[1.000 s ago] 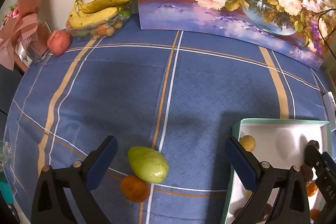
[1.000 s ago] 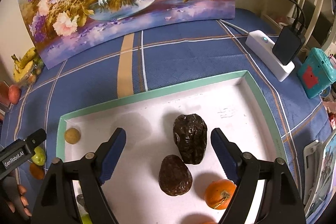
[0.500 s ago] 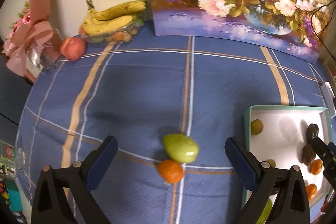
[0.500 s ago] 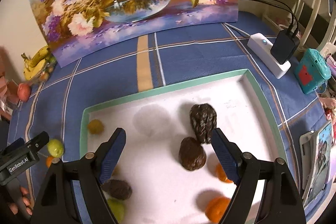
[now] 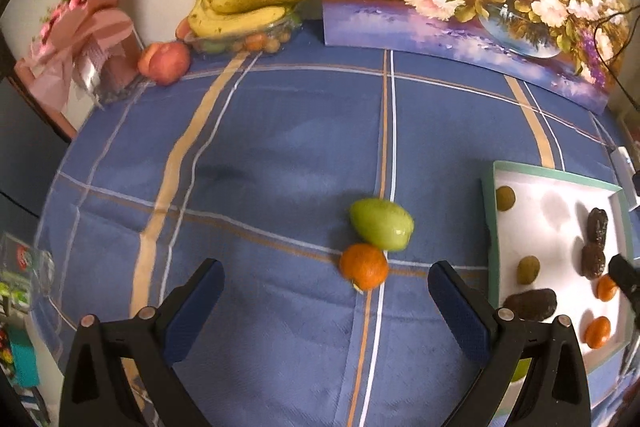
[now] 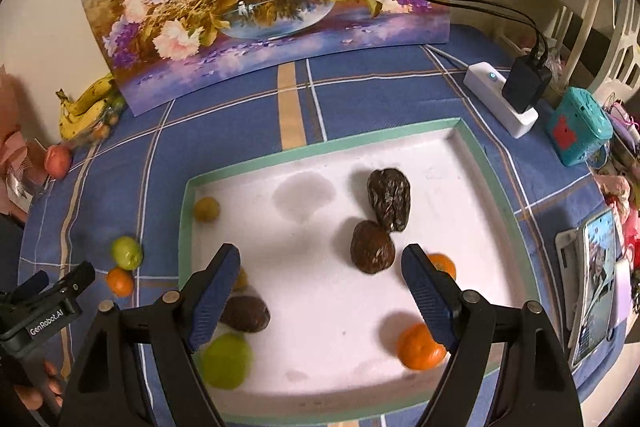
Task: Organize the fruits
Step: 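Withdraw both open tools from the tray toward the orange and green pear, then grasp the orange with the left tool while the right tool grasps the green pear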
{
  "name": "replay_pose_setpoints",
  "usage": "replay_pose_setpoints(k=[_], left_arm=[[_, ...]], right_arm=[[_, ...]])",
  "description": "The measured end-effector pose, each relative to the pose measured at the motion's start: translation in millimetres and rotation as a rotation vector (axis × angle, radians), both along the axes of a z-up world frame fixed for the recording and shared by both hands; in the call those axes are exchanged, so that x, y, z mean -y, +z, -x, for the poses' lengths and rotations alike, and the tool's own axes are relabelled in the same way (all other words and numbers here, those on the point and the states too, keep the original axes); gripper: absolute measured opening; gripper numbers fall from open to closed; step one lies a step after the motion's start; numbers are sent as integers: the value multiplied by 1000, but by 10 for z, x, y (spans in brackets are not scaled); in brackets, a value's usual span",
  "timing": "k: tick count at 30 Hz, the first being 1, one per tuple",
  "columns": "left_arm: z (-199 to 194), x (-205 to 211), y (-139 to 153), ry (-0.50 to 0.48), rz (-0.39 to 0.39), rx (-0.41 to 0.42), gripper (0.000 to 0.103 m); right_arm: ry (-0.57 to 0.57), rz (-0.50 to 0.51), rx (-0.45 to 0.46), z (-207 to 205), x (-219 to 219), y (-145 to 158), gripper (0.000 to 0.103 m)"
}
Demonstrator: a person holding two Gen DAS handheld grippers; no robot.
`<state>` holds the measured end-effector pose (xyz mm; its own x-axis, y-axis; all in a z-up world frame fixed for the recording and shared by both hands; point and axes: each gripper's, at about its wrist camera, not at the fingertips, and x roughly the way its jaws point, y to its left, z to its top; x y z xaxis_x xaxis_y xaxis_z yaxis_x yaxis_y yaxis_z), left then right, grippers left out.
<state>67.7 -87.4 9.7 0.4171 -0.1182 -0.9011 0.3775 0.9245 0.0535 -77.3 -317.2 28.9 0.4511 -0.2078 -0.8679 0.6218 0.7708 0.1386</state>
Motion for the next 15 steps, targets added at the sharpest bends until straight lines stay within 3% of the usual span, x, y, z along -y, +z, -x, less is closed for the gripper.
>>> replay_pose_setpoints(k=[6,15], left_arm=[[-1,-163,-152,45,48,-60,102],[-80,-111,-375,24,111,-148,69]], right_arm=[[24,-17,-20,46,-167,-57,84],[60,-22,-34,-50,-329,-104,84]])
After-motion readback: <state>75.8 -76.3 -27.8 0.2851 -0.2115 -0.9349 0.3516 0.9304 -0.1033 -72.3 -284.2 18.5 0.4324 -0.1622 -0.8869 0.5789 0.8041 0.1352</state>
